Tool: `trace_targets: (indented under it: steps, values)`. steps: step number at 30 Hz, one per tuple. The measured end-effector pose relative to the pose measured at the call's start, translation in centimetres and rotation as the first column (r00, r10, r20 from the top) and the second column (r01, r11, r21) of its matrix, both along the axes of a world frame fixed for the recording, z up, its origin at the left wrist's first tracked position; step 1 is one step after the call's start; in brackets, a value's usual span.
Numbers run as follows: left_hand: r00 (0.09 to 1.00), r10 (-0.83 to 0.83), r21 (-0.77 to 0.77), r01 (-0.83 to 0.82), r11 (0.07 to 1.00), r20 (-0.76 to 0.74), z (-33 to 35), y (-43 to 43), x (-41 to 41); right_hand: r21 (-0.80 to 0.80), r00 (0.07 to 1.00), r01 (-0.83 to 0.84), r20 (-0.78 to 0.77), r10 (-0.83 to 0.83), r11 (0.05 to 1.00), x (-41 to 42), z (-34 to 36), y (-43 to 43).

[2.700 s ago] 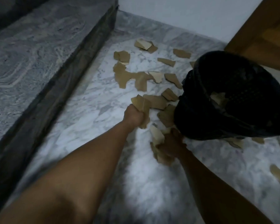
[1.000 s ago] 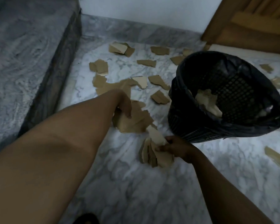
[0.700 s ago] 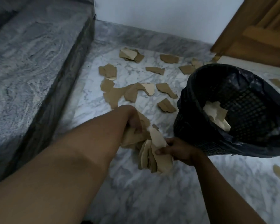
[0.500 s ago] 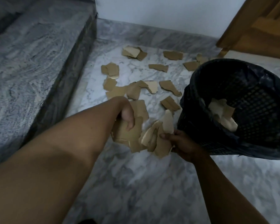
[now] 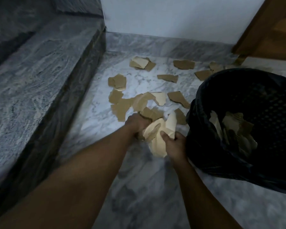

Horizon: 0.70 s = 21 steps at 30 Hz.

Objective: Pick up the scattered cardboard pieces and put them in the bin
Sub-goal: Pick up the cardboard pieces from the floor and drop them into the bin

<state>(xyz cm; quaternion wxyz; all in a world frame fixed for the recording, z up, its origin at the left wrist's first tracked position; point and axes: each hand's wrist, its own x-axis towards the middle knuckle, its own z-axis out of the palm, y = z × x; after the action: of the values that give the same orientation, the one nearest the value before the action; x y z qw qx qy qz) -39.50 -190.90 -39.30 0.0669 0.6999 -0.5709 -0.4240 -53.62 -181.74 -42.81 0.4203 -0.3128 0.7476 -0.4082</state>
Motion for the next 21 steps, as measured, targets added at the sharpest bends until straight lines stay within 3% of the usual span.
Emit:
trace_targets:
  steps: [3,8,11,16,21]
  values:
    - [0.967,0.054,-0.040,-0.045,0.998,0.249,-3.6,-0.4,-1.6,0.018,0.991,0.024,-0.134,-0.021,1.000,0.0,-0.1,-1.1]
    - [0.952,0.302,-0.076,-0.305,0.949,-0.051,-4.3,-2.4,-1.7,-0.052,0.982,0.075,-0.170,-0.083,0.996,-0.2,0.1,-5.3]
    - [0.958,0.237,0.011,-0.239,0.971,-0.163,-3.6,-3.1,-0.2,-0.020,0.972,0.126,-0.196,-0.128,0.992,-0.5,0.2,-8.4]
    - [0.994,0.056,0.167,-0.039,0.985,-0.093,-2.0,-3.8,2.8,0.032,0.969,0.159,-0.197,-0.150,0.987,-1.6,0.3,-11.9]
    - [0.990,0.054,0.332,-0.009,0.943,-0.128,-1.2,-4.0,3.8,0.026,0.964,0.140,-0.233,-0.130,0.990,-2.1,0.3,-12.1]
